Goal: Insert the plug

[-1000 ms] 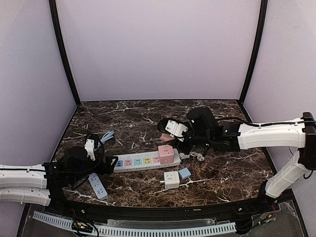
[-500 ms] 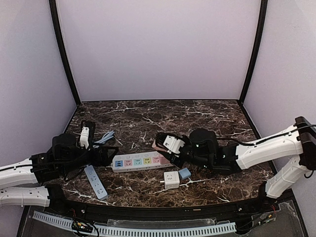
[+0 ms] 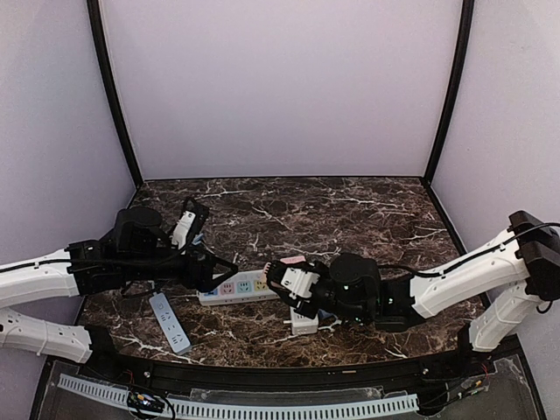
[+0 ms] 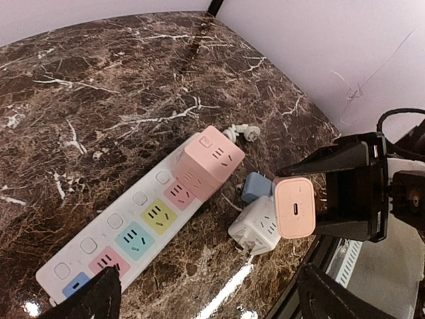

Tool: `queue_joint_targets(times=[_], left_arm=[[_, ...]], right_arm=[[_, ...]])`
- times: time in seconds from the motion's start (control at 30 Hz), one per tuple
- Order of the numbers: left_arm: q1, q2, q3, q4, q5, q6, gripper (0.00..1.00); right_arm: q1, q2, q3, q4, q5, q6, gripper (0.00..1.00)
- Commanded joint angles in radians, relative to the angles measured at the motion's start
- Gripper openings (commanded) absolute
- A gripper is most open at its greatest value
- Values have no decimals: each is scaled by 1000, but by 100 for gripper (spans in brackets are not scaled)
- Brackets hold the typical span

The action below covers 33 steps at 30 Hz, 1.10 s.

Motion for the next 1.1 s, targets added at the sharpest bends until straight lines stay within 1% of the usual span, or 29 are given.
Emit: queue_joint_targets(times=[0.0,0.3,0.63,0.73,0.83,0.97,1.07], left_arm=[[-7,65,39,4,153,40,92],[-48,214,90,79,228,65,89],[-65,316,146,114,256,79,83],[-67,344,161,117,260,81,80],[-69,363,171,121,266,79,72],[-75,378,182,123,269,78,64],[-76,386,187,123,276,77,61]], right_arm=[[25,8,-6,69,28,10,0],[45,28,-8,71,48,23,0],[56,37,-8,61,58,35,0],[59,38,-6,58,59,35,0],[63,36,-5,55,63,35,0],[68,36,0,48,65,34,0],[70,37,4,44,67,33,0]])
